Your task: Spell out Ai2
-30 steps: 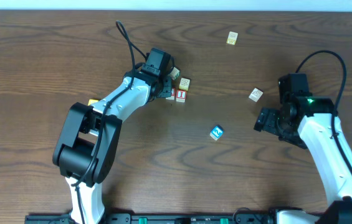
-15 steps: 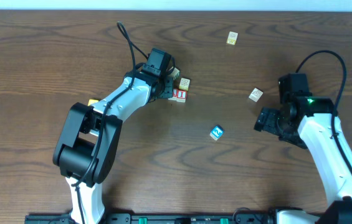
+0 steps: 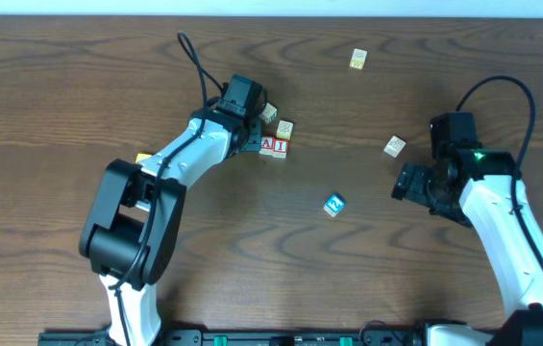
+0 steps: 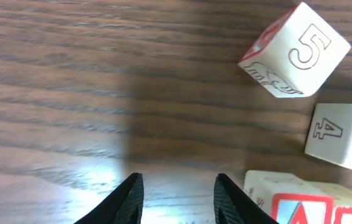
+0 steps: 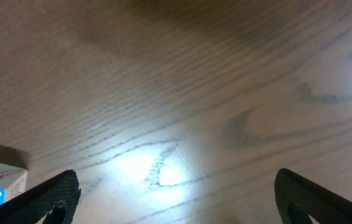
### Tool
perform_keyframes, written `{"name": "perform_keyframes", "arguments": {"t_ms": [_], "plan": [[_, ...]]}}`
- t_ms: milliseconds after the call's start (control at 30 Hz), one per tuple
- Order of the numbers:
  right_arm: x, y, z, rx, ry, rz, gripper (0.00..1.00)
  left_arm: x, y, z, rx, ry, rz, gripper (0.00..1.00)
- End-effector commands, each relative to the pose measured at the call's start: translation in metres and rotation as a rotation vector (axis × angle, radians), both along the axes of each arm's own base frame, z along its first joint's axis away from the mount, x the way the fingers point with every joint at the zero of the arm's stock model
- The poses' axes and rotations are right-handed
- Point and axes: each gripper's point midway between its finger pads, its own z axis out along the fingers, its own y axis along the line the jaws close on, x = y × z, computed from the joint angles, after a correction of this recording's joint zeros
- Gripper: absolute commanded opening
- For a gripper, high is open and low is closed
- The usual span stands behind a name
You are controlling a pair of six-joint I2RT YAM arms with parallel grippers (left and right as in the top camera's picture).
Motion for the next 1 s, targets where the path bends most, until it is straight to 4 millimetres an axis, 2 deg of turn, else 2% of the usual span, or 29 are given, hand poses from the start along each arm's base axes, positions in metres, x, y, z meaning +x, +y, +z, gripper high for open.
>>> {"name": "perform_keyframes", "arguments": {"t_ms": [0, 67, 167, 233, 333, 400, 467, 533, 600, 767, 967], "plan": [[0.003, 0.009, 0.006, 0.056, -0.025, -0.012, 0.93, 0.006, 0.010, 0.049, -0.001, -0.090, 0.025, 0.39], [0.005, 0.018, 0.010, 0.072, -0.046, 0.009, 0.92, 0.000, 0.020, 0.069, 0.028, -0.109, 0.043, 0.39], [0.007, 0.036, 0.028, 0.072, -0.120, 0.075, 0.95, -0.013, 0.035, 0.096, 0.068, -0.130, 0.066, 0.39], [0.003, 0.046, 0.038, 0.083, -0.154, 0.105, 0.97, -0.024, 0.040, 0.113, 0.070, -0.133, 0.068, 0.43], [-0.018, 0.052, 0.040, 0.107, -0.140, 0.046, 0.98, -0.042, 0.043, 0.134, 0.055, -0.130, 0.053, 0.77], [-0.026, 0.056, 0.036, 0.096, -0.147, 0.082, 0.98, -0.055, 0.043, 0.146, 0.038, -0.124, 0.022, 0.91], [-0.027, 0.066, 0.030, 0.061, -0.169, 0.288, 0.99, -0.066, 0.041, 0.156, 0.010, -0.117, 0.005, 0.97], [-0.035, 0.081, 0.021, 0.079, -0.147, 0.459, 0.99, -0.074, 0.036, 0.164, -0.027, -0.114, -0.030, 0.95], [-0.039, 0.112, 0.016, 0.211, -0.152, 0.636, 0.99, -0.079, 0.032, 0.171, -0.053, -0.120, -0.064, 0.95], [-0.039, 0.116, -0.003, 0.231, -0.076, 0.644, 0.99, -0.081, 0.024, 0.178, -0.100, -0.133, -0.085, 0.95], [-0.016, 0.125, -0.027, 0.178, -0.083, 0.913, 0.99, -0.080, 0.019, 0.181, -0.128, -0.140, -0.099, 0.95]]}}
